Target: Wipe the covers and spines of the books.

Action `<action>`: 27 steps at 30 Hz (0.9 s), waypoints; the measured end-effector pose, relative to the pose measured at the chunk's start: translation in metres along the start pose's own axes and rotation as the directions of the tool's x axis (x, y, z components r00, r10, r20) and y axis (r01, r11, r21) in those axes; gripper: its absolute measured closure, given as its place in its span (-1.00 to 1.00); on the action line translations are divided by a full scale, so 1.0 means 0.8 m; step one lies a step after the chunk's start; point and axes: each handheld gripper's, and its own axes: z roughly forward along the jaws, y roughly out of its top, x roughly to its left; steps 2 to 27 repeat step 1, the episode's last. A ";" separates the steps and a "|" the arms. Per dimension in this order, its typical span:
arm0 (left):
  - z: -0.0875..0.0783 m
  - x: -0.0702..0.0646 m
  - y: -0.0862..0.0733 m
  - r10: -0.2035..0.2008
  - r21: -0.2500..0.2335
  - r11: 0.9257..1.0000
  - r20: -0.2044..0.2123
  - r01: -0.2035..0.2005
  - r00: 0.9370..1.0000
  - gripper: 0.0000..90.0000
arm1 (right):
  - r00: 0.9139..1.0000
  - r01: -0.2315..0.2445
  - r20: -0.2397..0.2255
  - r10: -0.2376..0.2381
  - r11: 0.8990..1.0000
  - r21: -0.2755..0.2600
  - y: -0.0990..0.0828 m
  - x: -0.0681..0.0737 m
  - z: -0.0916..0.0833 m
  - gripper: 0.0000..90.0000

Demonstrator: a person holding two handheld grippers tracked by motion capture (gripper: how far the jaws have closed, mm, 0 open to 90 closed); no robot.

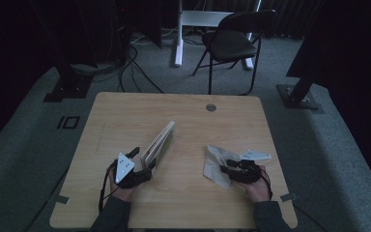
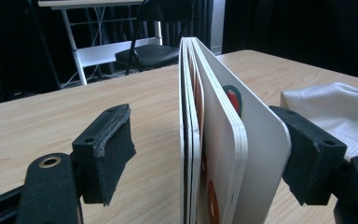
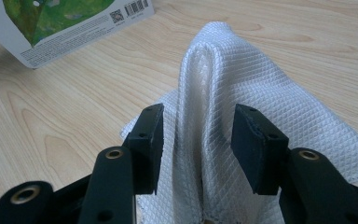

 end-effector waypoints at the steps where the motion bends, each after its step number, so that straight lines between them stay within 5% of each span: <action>1: -0.001 0.000 0.000 0.003 0.002 1.000 -0.001 -0.003 1.000 -0.45 | 1.000 0.000 0.000 0.000 1.000 0.000 0.000 0.000 0.000 0.19; 27: -0.001 0.000 0.000 0.003 0.002 1.000 -0.001 -0.003 1.000 -0.45 | 1.000 0.000 0.000 0.000 1.000 0.000 0.000 0.000 0.000 0.19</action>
